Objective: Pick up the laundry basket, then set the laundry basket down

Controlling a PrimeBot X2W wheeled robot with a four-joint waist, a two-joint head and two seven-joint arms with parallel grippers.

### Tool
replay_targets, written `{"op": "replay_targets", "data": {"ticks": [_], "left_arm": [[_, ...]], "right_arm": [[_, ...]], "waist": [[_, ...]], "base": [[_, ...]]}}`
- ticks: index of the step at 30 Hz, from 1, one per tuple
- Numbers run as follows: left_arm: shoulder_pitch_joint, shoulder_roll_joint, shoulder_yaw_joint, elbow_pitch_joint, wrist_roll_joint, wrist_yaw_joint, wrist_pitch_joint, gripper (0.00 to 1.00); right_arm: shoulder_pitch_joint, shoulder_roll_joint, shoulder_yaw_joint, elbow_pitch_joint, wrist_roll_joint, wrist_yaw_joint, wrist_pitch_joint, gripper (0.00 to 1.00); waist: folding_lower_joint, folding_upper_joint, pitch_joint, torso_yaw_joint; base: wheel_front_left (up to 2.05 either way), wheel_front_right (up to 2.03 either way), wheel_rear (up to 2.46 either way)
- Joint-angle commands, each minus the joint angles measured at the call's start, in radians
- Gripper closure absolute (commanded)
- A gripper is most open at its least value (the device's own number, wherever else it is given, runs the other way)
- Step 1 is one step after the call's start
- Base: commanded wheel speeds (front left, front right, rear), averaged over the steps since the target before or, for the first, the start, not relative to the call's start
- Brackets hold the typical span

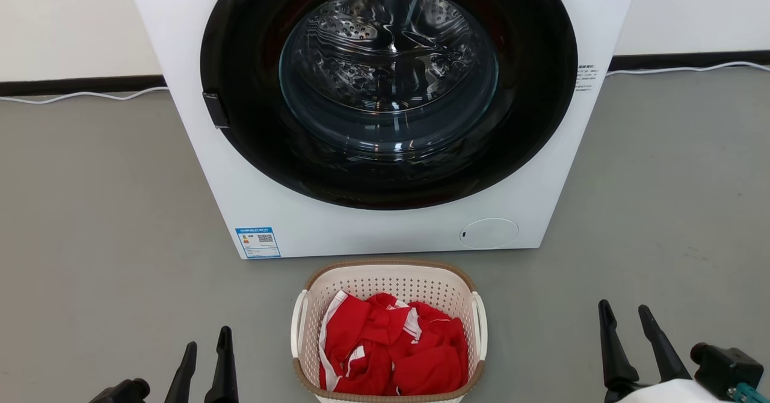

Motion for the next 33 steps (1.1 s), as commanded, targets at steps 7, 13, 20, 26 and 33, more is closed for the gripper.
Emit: {"op": "replay_targets", "data": {"ticks": [7, 13, 20, 26, 33], "left_arm": [[-0.017, 0.034, -0.005, -0.041, 0.121, -0.007, -0.033, 0.00], [-0.015, 0.051, -0.024, -0.061, 0.203, -0.008, -0.050, 0.00], [-0.006, 0.071, -0.043, -0.088, 0.289, -0.009, -0.071, 0.00], [-0.001, 0.075, -0.045, -0.095, 0.342, -0.009, -0.086, 0.00], [0.006, 0.075, -0.047, -0.097, 0.419, -0.010, -0.109, 0.00]], "right_arm": [[-0.003, -0.019, 0.019, -0.023, -0.112, 0.003, -0.034, 0.00], [0.003, -0.019, 0.016, -0.018, -0.187, 0.003, -0.052, 0.00], [0.010, -0.014, 0.000, -0.015, -0.269, 0.003, -0.072, 0.00], [0.015, -0.010, -0.010, -0.015, -0.328, 0.003, -0.087, 0.00], [0.017, -0.006, -0.022, -0.012, -0.418, 0.003, -0.110, 0.00]], "waist": [[0.0000, 0.0000, 0.003, 0.000], [0.0000, 0.0000, 0.006, -0.001], [0.0000, 0.0000, 0.006, -0.005], [0.0000, 0.0000, 0.009, -0.008], [0.0000, 0.0000, 0.013, -0.016]], "base": [[0.00, 0.00, 0.00], [0.00, 0.00, 0.00], [0.00, 0.00, 0.00], [0.00, 0.00, 0.00], [0.00, 0.00, 0.00]]}}
